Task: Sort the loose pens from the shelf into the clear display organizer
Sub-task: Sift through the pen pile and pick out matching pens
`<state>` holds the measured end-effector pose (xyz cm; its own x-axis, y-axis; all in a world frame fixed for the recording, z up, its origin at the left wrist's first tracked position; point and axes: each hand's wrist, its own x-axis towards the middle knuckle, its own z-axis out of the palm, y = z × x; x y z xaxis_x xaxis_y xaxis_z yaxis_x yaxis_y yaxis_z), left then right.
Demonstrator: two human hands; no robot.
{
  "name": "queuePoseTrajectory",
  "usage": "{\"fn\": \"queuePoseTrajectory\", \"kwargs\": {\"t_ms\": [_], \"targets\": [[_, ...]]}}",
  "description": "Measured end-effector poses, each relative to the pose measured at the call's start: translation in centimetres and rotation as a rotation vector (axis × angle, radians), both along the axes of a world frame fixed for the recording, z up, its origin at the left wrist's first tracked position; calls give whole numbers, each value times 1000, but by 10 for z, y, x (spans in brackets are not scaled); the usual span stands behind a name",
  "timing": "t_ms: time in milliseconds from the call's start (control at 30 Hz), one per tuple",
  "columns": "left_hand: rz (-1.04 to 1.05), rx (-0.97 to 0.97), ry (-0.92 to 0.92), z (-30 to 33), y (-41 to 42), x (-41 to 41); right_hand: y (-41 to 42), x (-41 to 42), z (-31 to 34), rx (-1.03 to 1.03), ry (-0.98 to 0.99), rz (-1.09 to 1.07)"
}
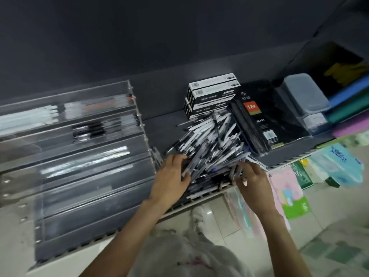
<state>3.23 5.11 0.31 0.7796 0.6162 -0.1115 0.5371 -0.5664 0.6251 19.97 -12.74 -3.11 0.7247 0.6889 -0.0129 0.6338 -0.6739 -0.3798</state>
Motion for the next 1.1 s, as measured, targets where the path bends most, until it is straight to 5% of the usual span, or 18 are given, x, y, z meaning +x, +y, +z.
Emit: {"fn": "queuePoseTrajectory", "kwargs": {"t_ms": [267, 467, 600, 1100], "targets": [[423, 50, 316, -46, -37, 34, 26, 35, -6, -25, -155, 498], [697, -36, 176, -61, -39, 54, 45, 43, -29, -220, -131, 800], [828, -99, 81, -61, -26, 60, 49, 49, -35, -206, -73, 824], [738, -98, 425, -47, 9, 87, 50, 53, -41, -179, -39, 833]]}}
